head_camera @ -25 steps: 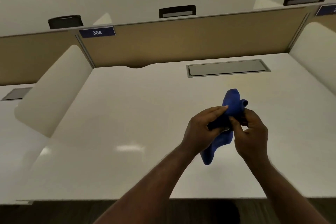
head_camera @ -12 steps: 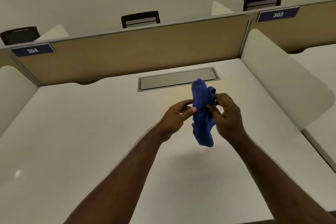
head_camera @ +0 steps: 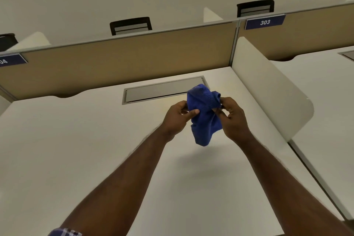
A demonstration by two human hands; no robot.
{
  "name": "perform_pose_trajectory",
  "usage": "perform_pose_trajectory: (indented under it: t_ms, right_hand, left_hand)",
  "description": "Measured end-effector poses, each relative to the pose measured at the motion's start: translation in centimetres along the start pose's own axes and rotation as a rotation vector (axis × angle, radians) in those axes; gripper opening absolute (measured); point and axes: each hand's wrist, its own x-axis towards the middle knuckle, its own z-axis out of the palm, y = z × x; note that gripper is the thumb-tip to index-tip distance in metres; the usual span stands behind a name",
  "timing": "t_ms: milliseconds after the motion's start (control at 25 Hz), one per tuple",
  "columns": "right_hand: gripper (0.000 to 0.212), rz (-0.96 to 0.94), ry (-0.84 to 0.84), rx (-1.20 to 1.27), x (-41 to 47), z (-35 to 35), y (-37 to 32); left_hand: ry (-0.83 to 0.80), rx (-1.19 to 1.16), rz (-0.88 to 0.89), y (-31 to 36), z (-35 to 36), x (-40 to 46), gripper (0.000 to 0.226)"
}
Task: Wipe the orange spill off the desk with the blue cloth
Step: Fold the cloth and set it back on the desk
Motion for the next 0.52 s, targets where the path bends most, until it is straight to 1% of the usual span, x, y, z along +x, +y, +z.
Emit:
perform_pose_trajectory:
  t_ms: [160,320,520]
  right_hand:
    - [0.017,0.061,0.084,0.023,-0.2,0.0,0.3]
    - [0.022,0.146,0.146,0.048,0.4,0.0,0.7]
    - [0.023,0.245,0.118,0.069,4.3,-0.5,3.5]
  left_hand:
    - [0.176,0.147,0.055,0.8,1.0,0.0,0.029]
    - [0.306,0.270,0.098,1.5,2.3,0.8,0.024]
    - [0.408,0.365,0.098,1.4,4.2,4.6,0.015]
